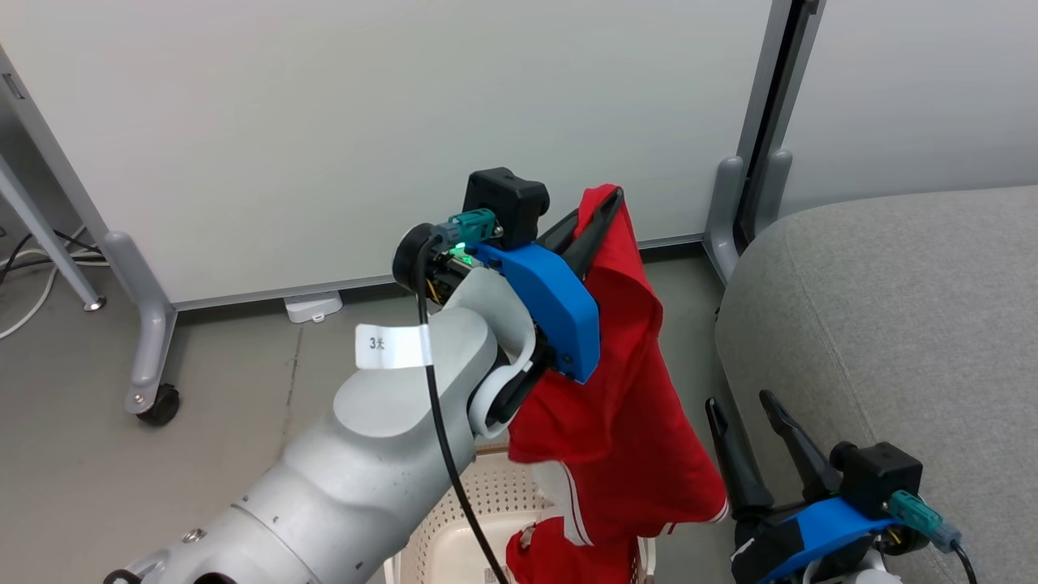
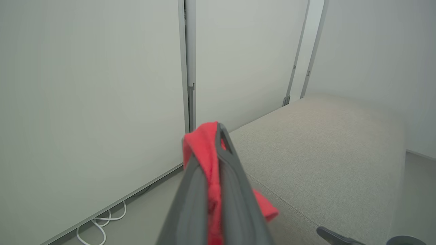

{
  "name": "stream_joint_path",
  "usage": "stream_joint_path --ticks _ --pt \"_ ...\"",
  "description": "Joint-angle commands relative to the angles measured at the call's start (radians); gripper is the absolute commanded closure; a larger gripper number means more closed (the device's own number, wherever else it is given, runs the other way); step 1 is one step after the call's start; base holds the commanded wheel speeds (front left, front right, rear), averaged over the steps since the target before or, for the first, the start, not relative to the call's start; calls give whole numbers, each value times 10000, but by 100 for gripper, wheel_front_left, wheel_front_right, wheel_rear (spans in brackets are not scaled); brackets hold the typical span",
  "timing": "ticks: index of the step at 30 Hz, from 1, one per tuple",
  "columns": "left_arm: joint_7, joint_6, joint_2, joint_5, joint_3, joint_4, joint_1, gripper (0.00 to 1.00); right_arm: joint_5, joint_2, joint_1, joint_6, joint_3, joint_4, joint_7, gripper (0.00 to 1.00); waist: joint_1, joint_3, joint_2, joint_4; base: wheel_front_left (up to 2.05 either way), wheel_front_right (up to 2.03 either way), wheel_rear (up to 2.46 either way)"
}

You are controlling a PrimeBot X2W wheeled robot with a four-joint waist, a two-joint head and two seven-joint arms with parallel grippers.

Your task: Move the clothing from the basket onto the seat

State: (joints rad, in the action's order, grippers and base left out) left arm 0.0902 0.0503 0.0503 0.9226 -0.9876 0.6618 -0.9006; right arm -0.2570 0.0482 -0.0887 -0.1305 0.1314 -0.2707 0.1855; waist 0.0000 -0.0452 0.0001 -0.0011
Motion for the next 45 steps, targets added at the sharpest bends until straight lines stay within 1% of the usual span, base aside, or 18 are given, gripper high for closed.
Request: stream_joint_path --ticks 1,10,14,19,26,37,38,39,40,45 --pt "85 -67 2 77 -95 21 -148 100 25 39 136 -5 13 48 -37 0 0 -1 -1 -15 0 0 0" --pt "374 -209 1 696 -806 241 -372 100 -15 37 -34 -5 232 133 -166 0 0 52 -1 -138 0 0 0" --pt "482 -254 1 932 -1074 290 -519 100 -20 37 -497 -5 612 87 -377 0 0 100 -1 -211 0 0 0" --pt "618 -259 1 1220 -1361 366 -652 100 -8 37 -1315 -5 1134 -306 -745 0 0 180 -1 -275 0 0 0" --pt "711 -265 0 1592 -1780 359 -831 100 31 39 -2661 -5 1498 -1416 -1037 0 0 300 -1 -228 0 0 0" --pt "903 -266 -2 2045 -2335 329 -1072 100 -762 37 -4488 -5 2674 -3596 -980 0 0 347 -1 -139 0 0 0" --pt "907 -270 -1 2096 -2374 331 -1082 100 -923 37 -4589 -5 2792 -3768 -971 18 0 342 -1 -139 0 0 0" --pt "912 -276 -1 2127 -2402 333 -1095 100 -1046 37 -4696 -5 2891 -3912 -921 55 0 336 -1 -141 0 0 0" --pt "939 -283 -1 2152 -2424 337 -1108 100 -1168 39 -4809 -5 2992 -4038 -865 100 0 330 -1 -142 0 0 0" --pt "1010 -291 -1 2308 -2554 398 -1156 100 -1605 37 -5133 -5 3403 -4579 -547 100 0 294 -1 -155 0 0 0"
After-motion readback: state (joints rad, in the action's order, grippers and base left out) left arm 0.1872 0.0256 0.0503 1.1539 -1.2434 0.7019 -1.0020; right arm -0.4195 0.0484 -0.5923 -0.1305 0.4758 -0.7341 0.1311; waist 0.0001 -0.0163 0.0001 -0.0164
